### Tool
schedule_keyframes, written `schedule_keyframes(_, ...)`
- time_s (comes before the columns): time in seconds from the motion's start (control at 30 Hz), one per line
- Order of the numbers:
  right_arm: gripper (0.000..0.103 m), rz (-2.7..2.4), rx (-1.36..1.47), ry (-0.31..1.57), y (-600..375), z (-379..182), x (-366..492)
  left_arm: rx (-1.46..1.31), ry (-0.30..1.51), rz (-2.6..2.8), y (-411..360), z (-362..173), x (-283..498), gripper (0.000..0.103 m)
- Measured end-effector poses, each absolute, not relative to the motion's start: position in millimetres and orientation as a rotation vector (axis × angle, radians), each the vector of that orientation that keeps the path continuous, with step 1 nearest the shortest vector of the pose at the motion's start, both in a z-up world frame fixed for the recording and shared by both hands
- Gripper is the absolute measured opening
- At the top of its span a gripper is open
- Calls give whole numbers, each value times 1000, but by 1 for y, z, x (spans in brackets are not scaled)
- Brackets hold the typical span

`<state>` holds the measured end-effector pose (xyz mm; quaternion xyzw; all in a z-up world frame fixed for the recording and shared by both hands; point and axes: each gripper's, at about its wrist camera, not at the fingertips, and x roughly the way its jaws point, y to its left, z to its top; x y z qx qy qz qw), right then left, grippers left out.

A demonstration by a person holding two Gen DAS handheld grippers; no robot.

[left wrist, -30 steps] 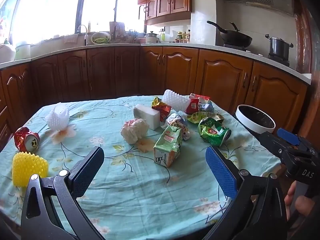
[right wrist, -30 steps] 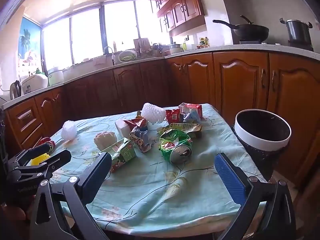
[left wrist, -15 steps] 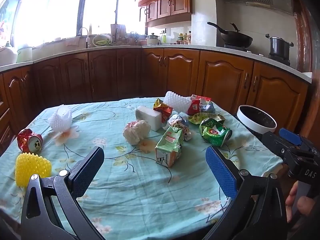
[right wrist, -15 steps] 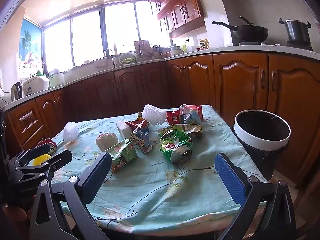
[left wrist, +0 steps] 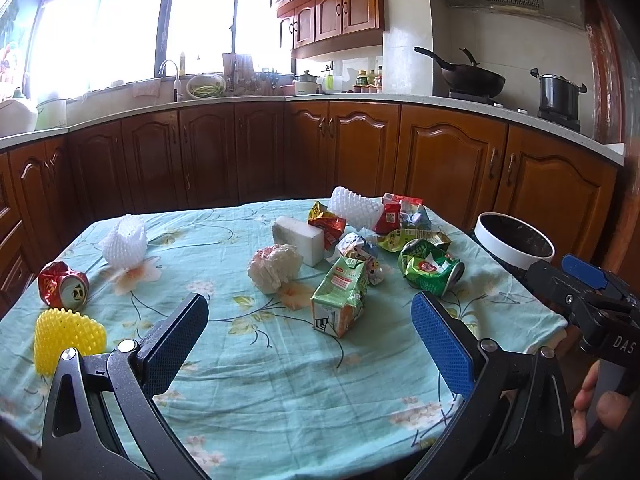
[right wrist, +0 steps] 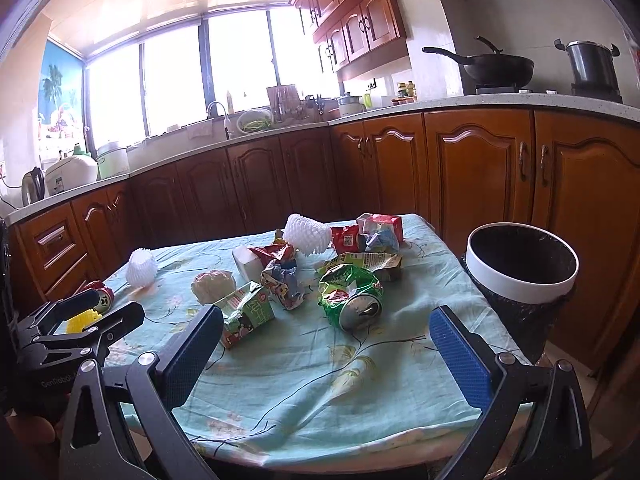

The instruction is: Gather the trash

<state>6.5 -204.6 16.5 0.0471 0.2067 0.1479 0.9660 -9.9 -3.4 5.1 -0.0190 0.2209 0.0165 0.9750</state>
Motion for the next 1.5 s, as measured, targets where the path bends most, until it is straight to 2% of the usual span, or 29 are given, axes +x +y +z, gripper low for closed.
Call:
schedule_keyframes(1.07, 103, 309, 121, 434, -208, 13, 9, -28, 460, 27, -7, 0, -8, 103)
schedule_keyframes(1.5, 103, 330, 162, 484, -215, 6, 24, -39, 518, 5, -9, -7, 8, 103)
